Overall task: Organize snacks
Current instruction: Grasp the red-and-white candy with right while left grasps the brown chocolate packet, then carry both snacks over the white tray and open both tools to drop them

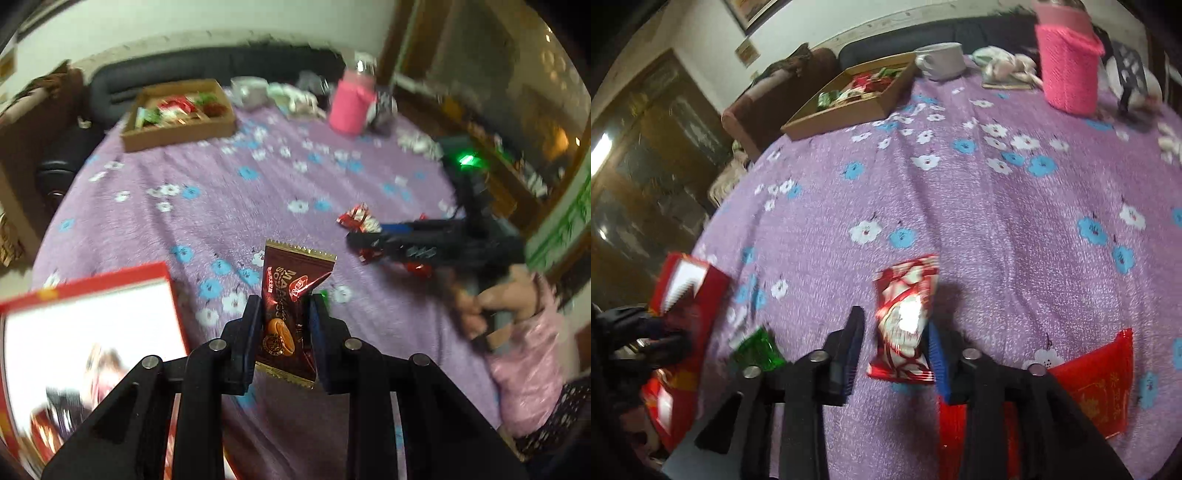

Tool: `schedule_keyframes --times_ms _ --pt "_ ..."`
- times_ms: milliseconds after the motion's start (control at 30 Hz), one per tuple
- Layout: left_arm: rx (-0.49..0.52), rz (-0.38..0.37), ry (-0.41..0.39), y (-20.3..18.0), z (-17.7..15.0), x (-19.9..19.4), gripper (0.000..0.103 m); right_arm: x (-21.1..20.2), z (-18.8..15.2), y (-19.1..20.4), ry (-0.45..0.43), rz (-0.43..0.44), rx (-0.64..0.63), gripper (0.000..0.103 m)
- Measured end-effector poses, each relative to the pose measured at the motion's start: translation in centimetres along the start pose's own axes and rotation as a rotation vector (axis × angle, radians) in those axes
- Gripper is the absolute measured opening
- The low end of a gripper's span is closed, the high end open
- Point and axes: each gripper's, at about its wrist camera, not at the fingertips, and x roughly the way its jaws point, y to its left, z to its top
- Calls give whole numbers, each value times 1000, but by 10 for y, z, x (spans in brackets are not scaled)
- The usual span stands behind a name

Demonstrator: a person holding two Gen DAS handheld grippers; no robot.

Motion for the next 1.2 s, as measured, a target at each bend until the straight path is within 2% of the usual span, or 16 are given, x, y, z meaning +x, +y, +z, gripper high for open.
schedule_keyframes --times_ms 67,133,167,200,267,433,567,900,1067,1200 --pt "-29 2 -50 -1 -13 -17 23 1 -4 9 -9 -60 -35 41" --pt "-45 5 -80 1 -24 -30 23 2 -10 23 -13 -159 -86 41" --pt "-48 17 -96 3 -29 -37 23 4 -14 32 -16 -223 -121 39" --pt "-53 26 -112 6 -32 -43 23 4 -18 40 -28 -257 -150 34" --pt "-64 25 -140 11 -35 -53 23 4 -24 50 -35 -301 -171 25" --pt "-20 50 -229 12 -43 -85 23 0 -33 61 -55 -372 -149 22" --pt "2 45 -280 10 -50 -100 24 -8 -39 63 -53 -343 -77 21" --pt "-28 10 -325 17 -66 -108 24 -58 -45 56 -111 -250 56 21" --pt "-44 10 -341 23 -71 -113 24 -78 -45 59 -138 -193 84 21" --pt "-60 24 -356 28 -77 -118 24 -88 -40 79 -161 -115 77 21"
